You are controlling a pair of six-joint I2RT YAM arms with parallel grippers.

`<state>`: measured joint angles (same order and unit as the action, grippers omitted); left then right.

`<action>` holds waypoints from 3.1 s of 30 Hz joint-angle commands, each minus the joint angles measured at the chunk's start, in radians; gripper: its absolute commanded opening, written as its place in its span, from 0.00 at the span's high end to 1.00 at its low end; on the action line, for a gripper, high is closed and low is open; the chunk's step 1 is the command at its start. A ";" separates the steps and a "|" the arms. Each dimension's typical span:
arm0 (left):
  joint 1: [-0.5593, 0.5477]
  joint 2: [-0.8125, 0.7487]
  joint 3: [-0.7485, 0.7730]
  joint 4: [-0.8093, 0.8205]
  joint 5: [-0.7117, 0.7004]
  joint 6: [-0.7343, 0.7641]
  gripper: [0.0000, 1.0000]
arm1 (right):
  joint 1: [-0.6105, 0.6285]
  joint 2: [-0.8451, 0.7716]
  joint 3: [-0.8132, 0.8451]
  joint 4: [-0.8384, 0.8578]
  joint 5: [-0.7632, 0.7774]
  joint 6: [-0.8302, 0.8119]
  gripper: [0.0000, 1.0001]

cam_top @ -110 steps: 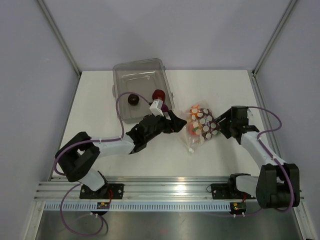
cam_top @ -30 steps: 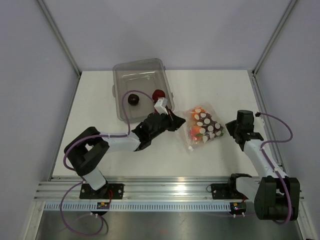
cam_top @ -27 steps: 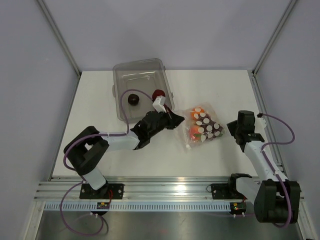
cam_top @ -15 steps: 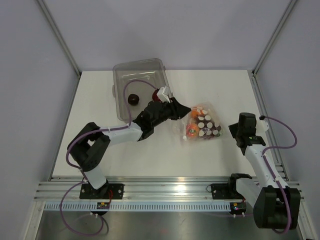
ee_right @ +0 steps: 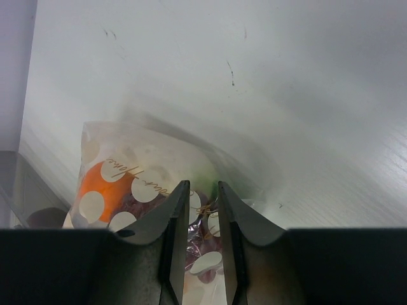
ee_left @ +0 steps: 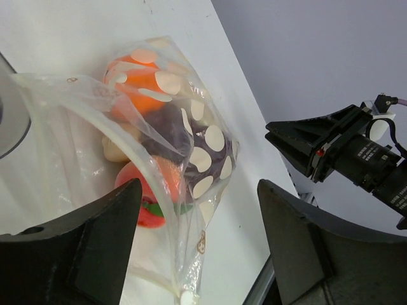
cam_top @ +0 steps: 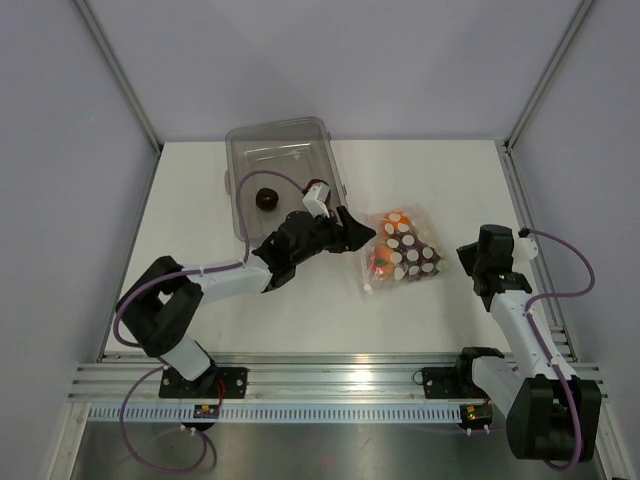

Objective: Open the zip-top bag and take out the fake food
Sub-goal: Adjust the zipper food storage bag at the center of the board, then pick up the fake fruit from the zipper food storage bag.

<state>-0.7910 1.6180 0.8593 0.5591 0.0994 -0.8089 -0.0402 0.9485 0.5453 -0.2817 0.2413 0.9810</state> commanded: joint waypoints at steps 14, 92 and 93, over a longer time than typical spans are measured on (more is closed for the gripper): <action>0.004 -0.211 -0.169 -0.076 -0.136 -0.021 0.33 | -0.003 0.021 0.022 0.053 -0.053 -0.034 0.69; -0.024 0.296 0.109 0.082 0.164 -0.047 0.08 | 0.094 0.423 0.131 0.233 -0.234 -0.093 0.68; -0.027 0.299 0.112 0.081 0.163 -0.047 0.08 | 0.095 0.424 0.133 0.236 -0.235 -0.093 0.68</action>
<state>-0.8082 1.9026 0.9295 0.5789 0.2375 -0.8585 0.0414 1.3605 0.6800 -0.0708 0.0166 0.8932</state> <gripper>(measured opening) 0.913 0.320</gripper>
